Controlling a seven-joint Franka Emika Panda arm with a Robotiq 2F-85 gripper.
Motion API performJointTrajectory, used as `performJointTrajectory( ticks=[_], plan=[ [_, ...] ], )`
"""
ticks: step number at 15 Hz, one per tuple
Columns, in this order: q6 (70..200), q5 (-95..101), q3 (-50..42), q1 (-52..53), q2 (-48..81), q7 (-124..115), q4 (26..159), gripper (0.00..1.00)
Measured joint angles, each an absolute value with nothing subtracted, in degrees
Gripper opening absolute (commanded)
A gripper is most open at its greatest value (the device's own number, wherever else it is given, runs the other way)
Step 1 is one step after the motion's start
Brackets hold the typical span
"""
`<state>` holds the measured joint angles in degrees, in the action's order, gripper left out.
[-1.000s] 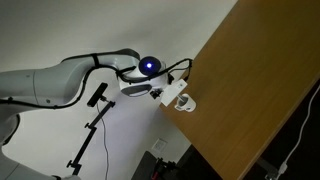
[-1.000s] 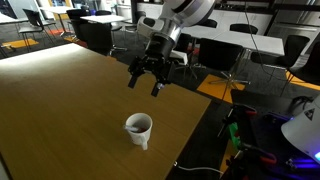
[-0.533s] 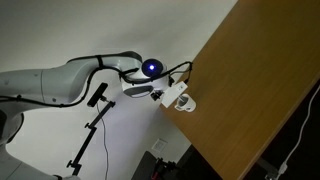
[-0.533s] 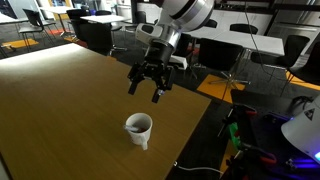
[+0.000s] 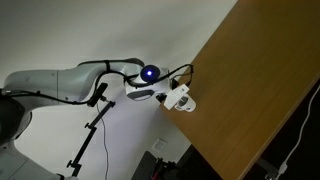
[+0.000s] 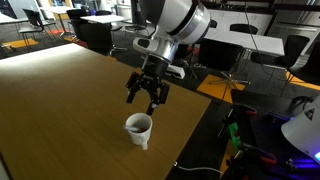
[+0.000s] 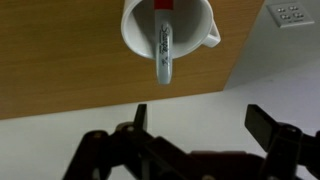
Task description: Take the marker from the cup and put it on the table
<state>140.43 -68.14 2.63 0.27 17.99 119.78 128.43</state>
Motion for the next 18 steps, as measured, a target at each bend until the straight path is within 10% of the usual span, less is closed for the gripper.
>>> performJointTrajectory(
  ticks=[18],
  plan=[
    [152.6, -83.43, 6.96, 2.2, 25.52, 128.87, 127.02, 0.9]
  ],
)
